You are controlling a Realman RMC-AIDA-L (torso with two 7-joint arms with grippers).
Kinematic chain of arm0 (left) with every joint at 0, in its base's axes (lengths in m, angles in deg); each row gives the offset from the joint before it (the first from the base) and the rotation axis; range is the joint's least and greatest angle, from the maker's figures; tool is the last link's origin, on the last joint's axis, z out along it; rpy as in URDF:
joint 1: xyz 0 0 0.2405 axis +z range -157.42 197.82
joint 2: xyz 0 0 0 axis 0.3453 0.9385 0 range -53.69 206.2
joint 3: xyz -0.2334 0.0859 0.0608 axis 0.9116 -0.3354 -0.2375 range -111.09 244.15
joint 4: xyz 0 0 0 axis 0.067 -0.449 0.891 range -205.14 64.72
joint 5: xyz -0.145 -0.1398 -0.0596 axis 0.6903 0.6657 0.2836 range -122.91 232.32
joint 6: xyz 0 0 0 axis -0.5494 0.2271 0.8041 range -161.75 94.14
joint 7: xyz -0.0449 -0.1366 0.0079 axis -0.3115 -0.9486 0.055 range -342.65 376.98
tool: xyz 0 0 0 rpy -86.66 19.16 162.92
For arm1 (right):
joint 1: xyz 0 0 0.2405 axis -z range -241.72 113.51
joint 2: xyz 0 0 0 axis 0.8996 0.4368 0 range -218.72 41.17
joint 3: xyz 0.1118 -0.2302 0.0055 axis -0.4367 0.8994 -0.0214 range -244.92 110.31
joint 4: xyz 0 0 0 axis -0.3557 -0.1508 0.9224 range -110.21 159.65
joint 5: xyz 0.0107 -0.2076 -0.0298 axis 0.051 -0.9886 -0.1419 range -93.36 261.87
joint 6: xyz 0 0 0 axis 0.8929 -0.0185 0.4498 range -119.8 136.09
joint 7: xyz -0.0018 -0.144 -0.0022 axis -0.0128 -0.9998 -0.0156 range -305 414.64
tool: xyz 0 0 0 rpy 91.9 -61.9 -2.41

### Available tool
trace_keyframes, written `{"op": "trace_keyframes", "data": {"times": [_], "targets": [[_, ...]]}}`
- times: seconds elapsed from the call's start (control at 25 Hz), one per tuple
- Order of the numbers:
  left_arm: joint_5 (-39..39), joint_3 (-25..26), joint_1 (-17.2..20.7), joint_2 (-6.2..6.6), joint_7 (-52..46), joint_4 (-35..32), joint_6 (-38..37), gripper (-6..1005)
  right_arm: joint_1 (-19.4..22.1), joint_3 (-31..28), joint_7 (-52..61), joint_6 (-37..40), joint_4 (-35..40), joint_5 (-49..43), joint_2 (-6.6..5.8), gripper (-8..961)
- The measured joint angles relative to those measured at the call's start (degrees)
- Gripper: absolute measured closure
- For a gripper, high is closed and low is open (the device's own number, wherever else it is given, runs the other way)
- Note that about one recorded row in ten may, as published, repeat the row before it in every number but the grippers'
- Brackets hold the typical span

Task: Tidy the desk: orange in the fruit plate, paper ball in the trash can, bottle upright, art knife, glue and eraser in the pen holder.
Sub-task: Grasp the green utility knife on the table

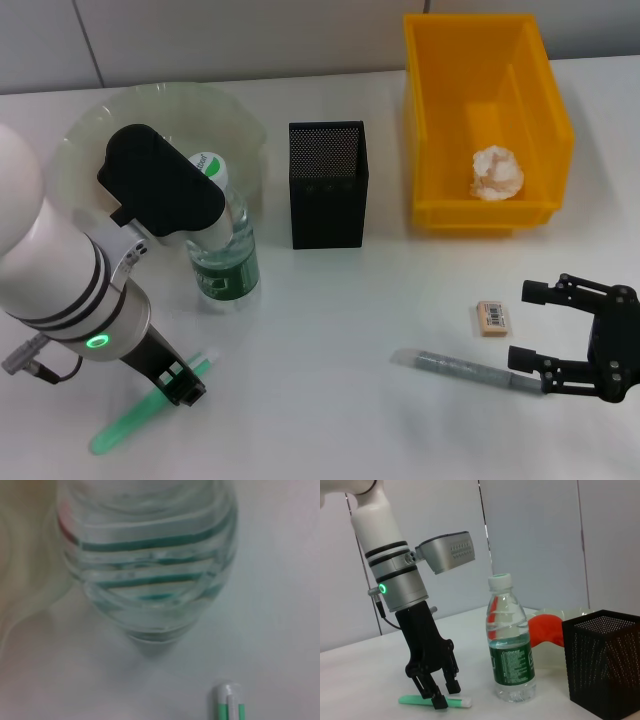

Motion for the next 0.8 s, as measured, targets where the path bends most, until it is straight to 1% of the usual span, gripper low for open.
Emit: {"op": "trace_keyframes", "data": {"times": [0.44,0.8], "targets": [[0.36,0.23,-1.07,-0.08,0.82,2.03,-0.04,548,0.18,0.03,0.00,-0.24,-0.06,0.00,-0.02,126],[0.53,0.24,-1.36,-0.09,1.23,2.22,-0.15,551,0.23,0.03,0.00,-0.26,-0.09,0.00,-0.02,126]]}}
